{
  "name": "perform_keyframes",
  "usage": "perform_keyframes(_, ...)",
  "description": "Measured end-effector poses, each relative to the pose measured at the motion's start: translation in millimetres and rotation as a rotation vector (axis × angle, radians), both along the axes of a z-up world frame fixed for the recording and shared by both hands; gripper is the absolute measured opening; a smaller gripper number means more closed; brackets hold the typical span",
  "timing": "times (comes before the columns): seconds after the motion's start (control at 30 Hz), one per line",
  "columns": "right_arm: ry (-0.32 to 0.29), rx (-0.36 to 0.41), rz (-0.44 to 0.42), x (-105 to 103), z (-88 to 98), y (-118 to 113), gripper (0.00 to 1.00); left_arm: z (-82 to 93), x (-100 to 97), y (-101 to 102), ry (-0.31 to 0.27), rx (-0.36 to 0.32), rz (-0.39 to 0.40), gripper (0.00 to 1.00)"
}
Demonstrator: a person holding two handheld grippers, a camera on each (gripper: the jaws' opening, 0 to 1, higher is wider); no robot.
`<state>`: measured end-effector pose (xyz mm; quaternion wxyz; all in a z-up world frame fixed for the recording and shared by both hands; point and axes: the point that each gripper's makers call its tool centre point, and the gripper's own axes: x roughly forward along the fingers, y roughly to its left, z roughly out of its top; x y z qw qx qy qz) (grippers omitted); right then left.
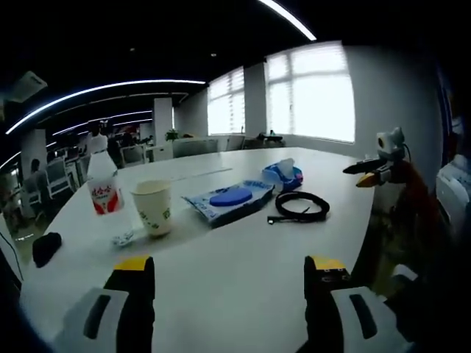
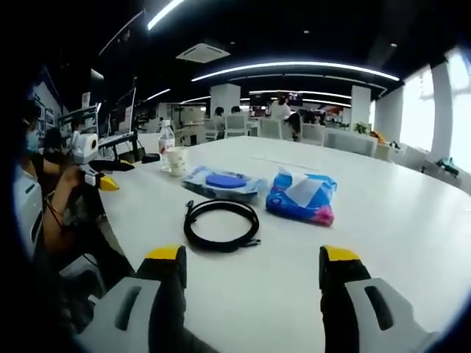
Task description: Arrange the tabletop items into an orderly group along one side of the table until the central work area is clear of visible clutter.
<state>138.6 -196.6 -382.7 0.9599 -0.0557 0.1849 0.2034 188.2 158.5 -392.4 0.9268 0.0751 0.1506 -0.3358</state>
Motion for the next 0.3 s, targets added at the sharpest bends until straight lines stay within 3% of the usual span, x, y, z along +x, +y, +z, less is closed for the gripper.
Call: perform_keyframes(0.3,-0.003,-0.001,-0.002,1.2,1.1,0.8,0.73,0.8,0.0,-2.5,-0.005,0.010,-0.011,0.83)
